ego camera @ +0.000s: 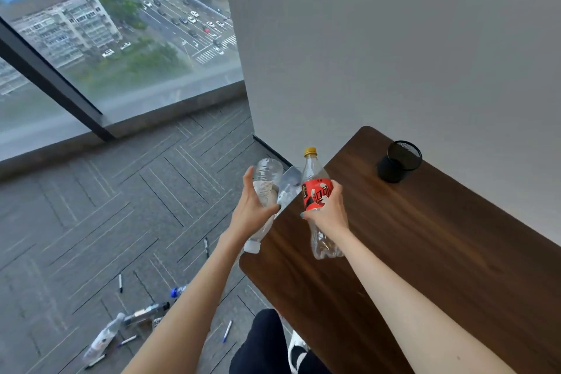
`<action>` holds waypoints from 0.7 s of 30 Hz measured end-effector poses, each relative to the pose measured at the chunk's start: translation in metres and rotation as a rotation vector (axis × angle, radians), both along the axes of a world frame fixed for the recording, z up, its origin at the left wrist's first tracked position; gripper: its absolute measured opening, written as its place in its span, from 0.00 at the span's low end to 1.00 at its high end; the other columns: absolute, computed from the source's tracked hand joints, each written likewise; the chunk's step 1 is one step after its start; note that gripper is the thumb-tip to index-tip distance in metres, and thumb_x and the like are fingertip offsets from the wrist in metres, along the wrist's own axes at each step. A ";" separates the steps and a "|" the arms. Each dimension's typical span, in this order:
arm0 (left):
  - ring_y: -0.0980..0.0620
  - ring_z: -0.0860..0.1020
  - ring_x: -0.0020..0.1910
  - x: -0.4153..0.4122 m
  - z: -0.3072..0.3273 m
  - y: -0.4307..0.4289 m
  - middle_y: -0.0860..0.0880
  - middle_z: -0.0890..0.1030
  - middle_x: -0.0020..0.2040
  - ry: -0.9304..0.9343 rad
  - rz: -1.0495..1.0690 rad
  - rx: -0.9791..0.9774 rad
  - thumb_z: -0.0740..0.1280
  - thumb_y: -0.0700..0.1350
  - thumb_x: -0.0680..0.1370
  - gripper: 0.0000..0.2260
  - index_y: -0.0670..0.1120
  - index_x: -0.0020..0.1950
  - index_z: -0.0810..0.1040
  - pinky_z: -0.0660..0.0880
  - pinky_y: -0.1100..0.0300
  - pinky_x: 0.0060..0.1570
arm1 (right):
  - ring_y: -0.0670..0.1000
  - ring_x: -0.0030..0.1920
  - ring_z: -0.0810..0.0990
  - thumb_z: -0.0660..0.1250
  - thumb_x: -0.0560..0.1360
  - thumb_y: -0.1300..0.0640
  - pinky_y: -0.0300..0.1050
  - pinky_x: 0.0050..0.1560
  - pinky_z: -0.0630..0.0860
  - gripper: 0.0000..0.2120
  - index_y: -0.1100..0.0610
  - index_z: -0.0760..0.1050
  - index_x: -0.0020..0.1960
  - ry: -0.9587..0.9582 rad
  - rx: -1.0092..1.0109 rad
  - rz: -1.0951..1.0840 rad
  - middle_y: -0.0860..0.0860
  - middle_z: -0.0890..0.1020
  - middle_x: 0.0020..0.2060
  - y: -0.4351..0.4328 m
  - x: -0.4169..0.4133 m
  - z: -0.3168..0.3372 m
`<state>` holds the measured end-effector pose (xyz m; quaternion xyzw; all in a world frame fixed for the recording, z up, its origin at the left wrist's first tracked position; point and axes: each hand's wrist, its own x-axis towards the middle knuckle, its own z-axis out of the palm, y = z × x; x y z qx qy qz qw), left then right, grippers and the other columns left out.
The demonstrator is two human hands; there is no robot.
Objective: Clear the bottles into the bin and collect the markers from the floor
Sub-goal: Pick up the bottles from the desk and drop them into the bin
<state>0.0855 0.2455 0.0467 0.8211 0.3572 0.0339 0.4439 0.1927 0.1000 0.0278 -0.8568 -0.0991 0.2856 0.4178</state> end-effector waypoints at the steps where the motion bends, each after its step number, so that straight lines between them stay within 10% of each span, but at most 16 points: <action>1: 0.49 0.74 0.48 0.005 -0.001 0.005 0.44 0.64 0.72 0.008 -0.001 -0.015 0.71 0.45 0.73 0.40 0.51 0.75 0.48 0.70 0.55 0.46 | 0.55 0.66 0.71 0.79 0.64 0.60 0.56 0.64 0.74 0.47 0.51 0.53 0.73 0.005 -0.003 -0.008 0.52 0.66 0.68 0.006 0.005 -0.001; 9: 0.57 0.76 0.42 0.044 -0.038 0.072 0.48 0.73 0.56 0.104 -0.055 -0.162 0.73 0.46 0.71 0.36 0.46 0.72 0.55 0.76 0.52 0.48 | 0.56 0.65 0.72 0.79 0.63 0.60 0.57 0.63 0.75 0.48 0.52 0.54 0.74 0.070 -0.026 -0.144 0.53 0.66 0.68 0.058 0.030 -0.025; 16: 0.44 0.75 0.61 0.087 -0.058 0.127 0.42 0.70 0.67 0.160 -0.202 -0.257 0.75 0.48 0.67 0.41 0.48 0.73 0.54 0.75 0.46 0.60 | 0.57 0.64 0.72 0.79 0.62 0.60 0.58 0.62 0.75 0.49 0.52 0.54 0.74 0.102 -0.108 -0.331 0.54 0.66 0.67 0.098 0.029 -0.040; 21: 0.43 0.56 0.77 0.117 -0.067 0.156 0.45 0.50 0.80 0.180 -0.309 -0.281 0.77 0.54 0.68 0.53 0.49 0.79 0.41 0.59 0.43 0.73 | 0.56 0.64 0.72 0.79 0.61 0.59 0.59 0.63 0.74 0.50 0.52 0.54 0.74 0.113 -0.125 -0.416 0.54 0.66 0.67 0.109 0.034 -0.047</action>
